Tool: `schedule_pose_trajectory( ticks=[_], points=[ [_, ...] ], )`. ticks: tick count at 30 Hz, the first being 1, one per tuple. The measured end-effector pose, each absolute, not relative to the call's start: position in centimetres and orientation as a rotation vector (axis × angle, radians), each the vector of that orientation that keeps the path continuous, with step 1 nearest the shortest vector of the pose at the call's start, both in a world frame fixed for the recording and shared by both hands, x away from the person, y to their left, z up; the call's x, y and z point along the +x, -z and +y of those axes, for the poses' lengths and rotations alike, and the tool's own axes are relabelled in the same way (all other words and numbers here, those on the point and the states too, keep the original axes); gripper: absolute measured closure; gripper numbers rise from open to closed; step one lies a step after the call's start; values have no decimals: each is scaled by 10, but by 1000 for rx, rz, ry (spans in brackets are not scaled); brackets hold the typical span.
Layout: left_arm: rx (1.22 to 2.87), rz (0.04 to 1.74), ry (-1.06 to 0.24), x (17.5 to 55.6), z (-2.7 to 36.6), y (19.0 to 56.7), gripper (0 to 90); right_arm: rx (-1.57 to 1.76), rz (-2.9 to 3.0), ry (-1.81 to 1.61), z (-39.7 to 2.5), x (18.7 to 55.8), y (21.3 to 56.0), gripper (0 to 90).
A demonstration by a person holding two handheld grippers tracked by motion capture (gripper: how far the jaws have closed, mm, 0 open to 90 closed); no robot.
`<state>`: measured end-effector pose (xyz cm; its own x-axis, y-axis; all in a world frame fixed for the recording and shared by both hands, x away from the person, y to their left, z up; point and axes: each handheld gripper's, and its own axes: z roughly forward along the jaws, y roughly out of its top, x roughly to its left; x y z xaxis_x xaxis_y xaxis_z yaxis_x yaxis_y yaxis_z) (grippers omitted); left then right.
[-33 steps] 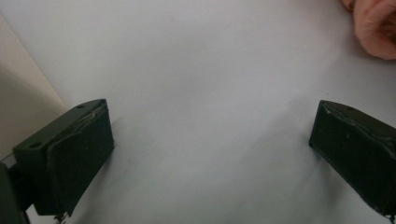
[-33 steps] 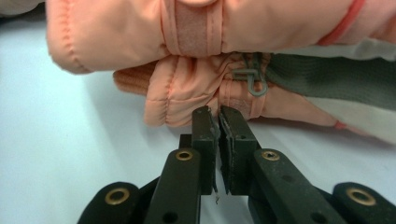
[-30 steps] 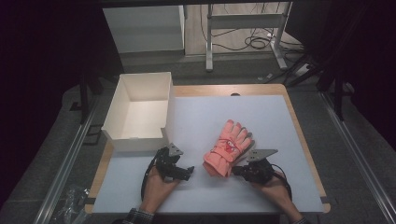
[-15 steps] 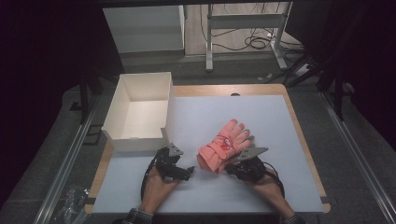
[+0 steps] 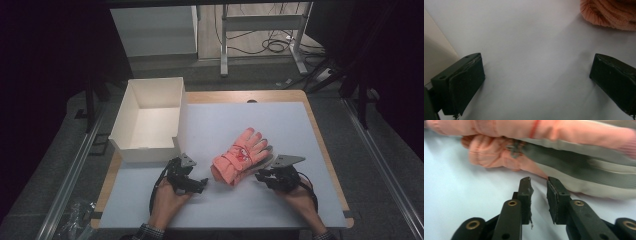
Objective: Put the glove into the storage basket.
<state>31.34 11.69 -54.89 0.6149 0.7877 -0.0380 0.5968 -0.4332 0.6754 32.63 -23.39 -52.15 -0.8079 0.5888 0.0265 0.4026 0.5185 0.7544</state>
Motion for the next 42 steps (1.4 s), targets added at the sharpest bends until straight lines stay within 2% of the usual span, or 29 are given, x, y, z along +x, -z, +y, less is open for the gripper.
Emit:
schedule_pose_trajectory(
  ticks=[6,8,14,15,21,35,42],
  points=[
    [2176,1077,-378,313,117,549,0,902,2469,-1142,-253,330,517,614],
    [2175,1077,-376,313,117,549,0,943,2433,-1116,-264,334,518,537],
    [2175,1078,-374,314,117,549,0,999,2384,-1067,-280,341,521,443],
    [2168,1081,-374,313,117,549,0,1005,2372,-1039,-285,343,523,398],
    [2163,1077,-379,313,117,549,8,1036,2383,-1014,-291,349,527,309],
    [2192,1040,-404,306,113,543,117,1022,2392,-1012,-291,349,529,287],
    [2151,987,-366,302,113,533,119,1020,2392,-1011,-291,349,529,285]
  ],
)
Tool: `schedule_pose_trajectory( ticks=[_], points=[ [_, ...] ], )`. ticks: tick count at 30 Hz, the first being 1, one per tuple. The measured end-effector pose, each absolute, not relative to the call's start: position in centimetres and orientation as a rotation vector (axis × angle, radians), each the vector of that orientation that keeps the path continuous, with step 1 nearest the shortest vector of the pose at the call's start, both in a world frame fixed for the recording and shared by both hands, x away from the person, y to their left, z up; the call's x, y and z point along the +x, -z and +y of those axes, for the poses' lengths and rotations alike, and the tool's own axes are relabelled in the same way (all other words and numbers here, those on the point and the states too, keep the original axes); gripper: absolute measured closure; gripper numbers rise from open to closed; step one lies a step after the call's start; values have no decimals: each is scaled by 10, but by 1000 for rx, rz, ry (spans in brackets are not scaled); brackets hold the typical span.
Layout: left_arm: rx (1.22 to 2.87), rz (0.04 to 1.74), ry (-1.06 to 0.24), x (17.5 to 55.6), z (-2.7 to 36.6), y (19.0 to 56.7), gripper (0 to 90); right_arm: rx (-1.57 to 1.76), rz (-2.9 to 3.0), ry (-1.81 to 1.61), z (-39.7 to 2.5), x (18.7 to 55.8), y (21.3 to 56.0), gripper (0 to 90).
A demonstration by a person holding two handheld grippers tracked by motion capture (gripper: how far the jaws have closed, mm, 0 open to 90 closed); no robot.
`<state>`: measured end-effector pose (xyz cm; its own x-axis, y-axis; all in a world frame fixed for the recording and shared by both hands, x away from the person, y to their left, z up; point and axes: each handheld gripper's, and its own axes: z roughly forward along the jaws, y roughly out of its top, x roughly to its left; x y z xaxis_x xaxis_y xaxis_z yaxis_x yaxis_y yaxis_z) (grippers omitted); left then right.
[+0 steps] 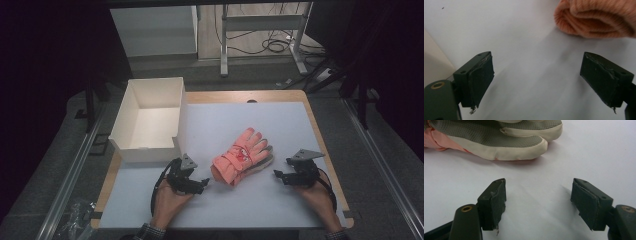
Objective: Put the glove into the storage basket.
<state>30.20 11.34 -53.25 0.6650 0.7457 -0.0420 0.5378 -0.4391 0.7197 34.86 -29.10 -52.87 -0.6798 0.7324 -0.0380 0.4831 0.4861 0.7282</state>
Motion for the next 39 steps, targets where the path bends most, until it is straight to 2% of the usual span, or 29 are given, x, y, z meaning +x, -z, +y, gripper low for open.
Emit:
schedule_pose_trajectory(
  ticks=[9,16,29,39],
  points=[
    [2126,984,-285,305,113,531,76,1020,2392,-1012,-291,349,529,285],
    [2098,977,-222,306,112,516,60,1018,2391,-1012,-291,348,529,285],
    [2116,949,-200,311,105,492,55,1016,2391,-1010,-291,348,529,285],
    [2137,908,-161,322,85,481,0,1015,2390,-1011,-291,348,529,285]
  ],
)
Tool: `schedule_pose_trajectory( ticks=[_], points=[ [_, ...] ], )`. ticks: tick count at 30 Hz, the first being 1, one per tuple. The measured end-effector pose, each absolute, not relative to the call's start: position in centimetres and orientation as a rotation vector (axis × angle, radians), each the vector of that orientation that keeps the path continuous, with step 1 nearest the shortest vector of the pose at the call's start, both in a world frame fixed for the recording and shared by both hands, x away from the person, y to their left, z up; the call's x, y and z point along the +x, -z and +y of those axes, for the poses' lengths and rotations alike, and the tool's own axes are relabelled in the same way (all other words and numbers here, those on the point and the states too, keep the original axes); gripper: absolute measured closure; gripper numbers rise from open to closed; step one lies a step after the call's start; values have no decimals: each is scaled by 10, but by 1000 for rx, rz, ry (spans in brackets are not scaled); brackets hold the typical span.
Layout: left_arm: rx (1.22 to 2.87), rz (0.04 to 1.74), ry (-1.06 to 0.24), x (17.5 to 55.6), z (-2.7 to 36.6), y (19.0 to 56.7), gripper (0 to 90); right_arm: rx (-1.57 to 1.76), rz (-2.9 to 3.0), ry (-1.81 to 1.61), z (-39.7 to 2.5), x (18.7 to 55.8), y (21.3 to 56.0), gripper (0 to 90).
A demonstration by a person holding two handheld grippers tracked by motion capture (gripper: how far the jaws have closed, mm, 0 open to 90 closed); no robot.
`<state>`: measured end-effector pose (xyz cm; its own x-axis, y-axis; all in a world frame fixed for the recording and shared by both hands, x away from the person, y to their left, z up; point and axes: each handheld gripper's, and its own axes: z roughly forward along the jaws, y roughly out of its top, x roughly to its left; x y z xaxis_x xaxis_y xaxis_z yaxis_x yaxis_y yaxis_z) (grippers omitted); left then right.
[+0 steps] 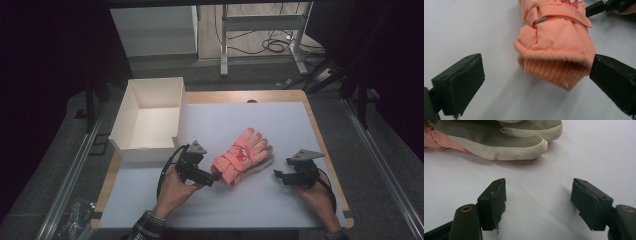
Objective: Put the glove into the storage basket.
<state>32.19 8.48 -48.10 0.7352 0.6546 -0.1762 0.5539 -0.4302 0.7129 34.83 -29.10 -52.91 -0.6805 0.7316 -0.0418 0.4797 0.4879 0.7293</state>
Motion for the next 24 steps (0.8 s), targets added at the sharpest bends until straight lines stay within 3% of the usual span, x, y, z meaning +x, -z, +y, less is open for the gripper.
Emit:
schedule_pose_trajectory(
  ticks=[24],
  points=[
    [2280,794,-142,357,17,485,0,1014,2390,-1010,-291,348,529,285]
  ],
)
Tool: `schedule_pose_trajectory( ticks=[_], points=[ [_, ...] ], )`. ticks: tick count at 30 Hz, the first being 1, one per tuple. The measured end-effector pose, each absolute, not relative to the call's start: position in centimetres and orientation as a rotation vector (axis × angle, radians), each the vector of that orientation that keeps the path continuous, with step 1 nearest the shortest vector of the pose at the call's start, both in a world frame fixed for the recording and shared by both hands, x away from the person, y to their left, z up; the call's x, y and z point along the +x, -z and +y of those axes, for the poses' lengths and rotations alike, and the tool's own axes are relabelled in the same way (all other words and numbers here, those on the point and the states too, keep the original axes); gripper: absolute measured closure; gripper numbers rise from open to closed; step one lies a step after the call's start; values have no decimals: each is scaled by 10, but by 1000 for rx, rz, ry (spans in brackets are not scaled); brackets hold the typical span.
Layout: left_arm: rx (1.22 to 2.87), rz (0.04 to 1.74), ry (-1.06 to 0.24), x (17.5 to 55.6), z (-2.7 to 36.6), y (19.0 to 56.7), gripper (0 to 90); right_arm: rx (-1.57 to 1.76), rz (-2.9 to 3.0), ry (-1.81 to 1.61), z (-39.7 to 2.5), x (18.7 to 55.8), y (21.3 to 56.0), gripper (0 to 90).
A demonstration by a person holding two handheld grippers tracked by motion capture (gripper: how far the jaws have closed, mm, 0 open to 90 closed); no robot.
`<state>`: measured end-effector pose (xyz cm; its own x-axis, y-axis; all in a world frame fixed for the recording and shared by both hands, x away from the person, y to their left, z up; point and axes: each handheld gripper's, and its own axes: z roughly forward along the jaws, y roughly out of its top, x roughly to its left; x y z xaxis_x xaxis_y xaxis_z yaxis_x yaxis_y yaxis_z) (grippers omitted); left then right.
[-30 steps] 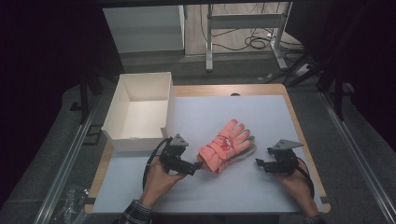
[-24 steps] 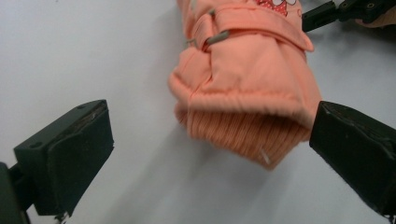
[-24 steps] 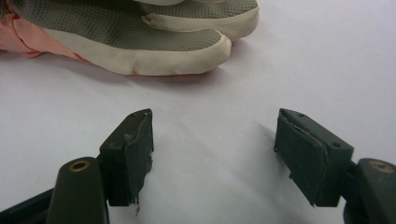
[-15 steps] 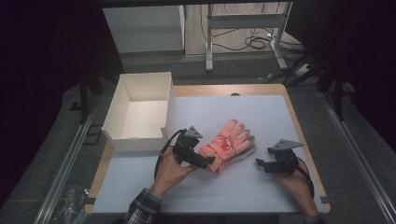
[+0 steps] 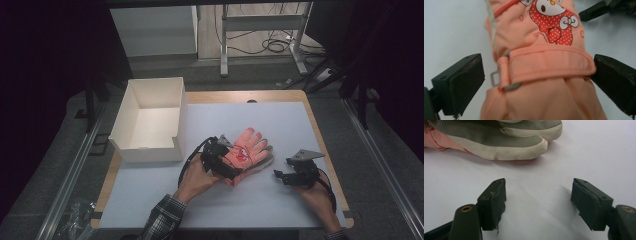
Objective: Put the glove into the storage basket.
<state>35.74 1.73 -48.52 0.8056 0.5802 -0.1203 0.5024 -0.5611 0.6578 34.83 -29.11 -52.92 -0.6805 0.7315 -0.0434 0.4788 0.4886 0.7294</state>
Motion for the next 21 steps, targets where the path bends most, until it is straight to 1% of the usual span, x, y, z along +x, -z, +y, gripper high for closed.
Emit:
schedule_pose_trajectory(
  ticks=[3,12,16,19,20,21],
  points=[
    [2331,788,-142,361,4,494,0,1016,2390,-1010,-291,348,529,285],
    [2438,788,-133,364,-11,508,0,1014,2390,-1010,-291,348,529,285],
    [2522,775,-187,364,-18,516,2,1013,2391,-1009,-291,348,529,285],
    [2570,761,-196,363,-21,519,35,1015,2390,-1010,-291,348,529,284],
    [2567,765,-171,364,-21,519,35,1015,2390,-1010,-291,348,529,285],
    [2565,768,-152,364,-20,519,61,1015,2390,-1010,-291,348,529,284]
  ],
)
